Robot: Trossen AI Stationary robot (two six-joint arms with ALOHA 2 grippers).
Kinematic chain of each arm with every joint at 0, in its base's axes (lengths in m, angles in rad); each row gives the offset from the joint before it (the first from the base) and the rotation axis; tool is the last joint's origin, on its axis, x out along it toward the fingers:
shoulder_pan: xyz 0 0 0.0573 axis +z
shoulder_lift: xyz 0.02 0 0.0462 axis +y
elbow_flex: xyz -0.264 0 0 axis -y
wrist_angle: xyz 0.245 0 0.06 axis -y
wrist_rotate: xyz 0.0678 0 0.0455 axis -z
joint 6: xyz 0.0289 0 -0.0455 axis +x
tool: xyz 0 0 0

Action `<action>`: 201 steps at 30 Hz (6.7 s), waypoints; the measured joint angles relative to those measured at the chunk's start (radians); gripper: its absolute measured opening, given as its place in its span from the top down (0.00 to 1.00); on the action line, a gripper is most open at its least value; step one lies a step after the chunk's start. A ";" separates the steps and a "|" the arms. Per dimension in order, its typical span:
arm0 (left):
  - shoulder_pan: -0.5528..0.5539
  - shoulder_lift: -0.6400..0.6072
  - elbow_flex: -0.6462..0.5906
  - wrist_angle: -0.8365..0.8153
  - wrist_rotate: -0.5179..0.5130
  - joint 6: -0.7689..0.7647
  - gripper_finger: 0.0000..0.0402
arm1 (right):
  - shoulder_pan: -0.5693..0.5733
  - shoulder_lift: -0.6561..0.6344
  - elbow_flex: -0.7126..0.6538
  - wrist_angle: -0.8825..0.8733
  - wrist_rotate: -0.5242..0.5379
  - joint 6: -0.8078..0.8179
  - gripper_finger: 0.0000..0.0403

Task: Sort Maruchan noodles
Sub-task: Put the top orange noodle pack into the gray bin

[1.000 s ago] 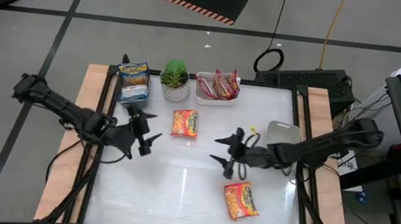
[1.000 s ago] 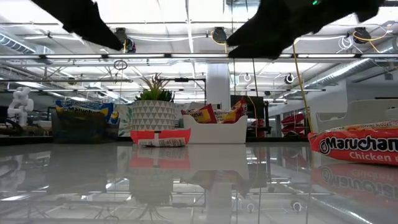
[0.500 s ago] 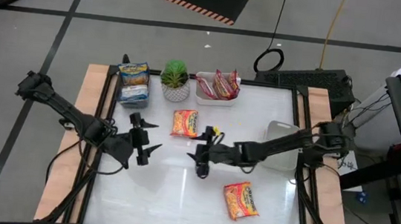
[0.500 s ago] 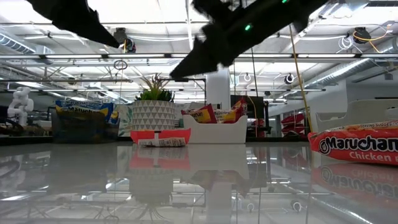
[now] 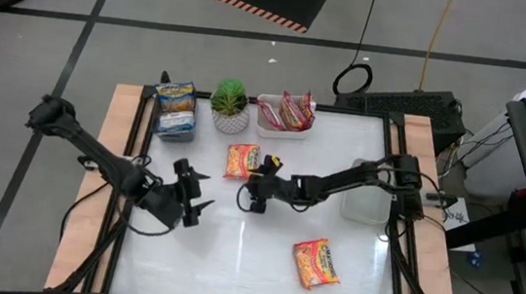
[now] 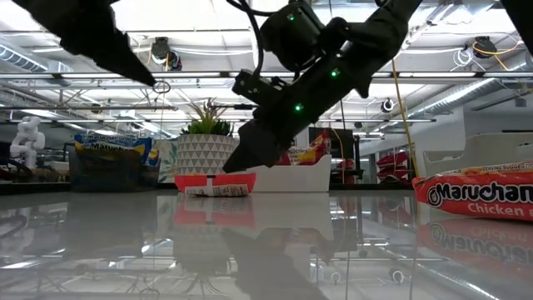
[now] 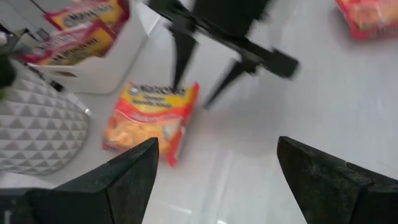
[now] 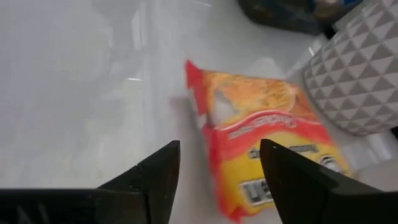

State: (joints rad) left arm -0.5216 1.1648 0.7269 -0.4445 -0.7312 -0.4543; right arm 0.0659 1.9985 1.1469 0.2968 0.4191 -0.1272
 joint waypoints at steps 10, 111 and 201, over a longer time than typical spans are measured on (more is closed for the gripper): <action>-0.031 0.122 0.000 0.000 0.006 -0.006 0.18 | -0.017 0.000 -0.003 0.012 -0.032 -0.095 0.63; 0.141 0.485 0.000 0.376 0.464 0.048 0.18 | 0.158 -0.350 -0.202 -0.553 -0.108 -0.011 0.58; 0.163 0.502 0.000 0.854 0.414 0.035 0.23 | 0.339 -0.321 -0.095 -0.136 0.313 -0.536 1.00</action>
State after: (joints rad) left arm -0.3590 1.6670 0.7269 0.4095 -0.3169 -0.4197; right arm 0.4049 1.6779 1.0519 0.1604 0.7322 -0.6636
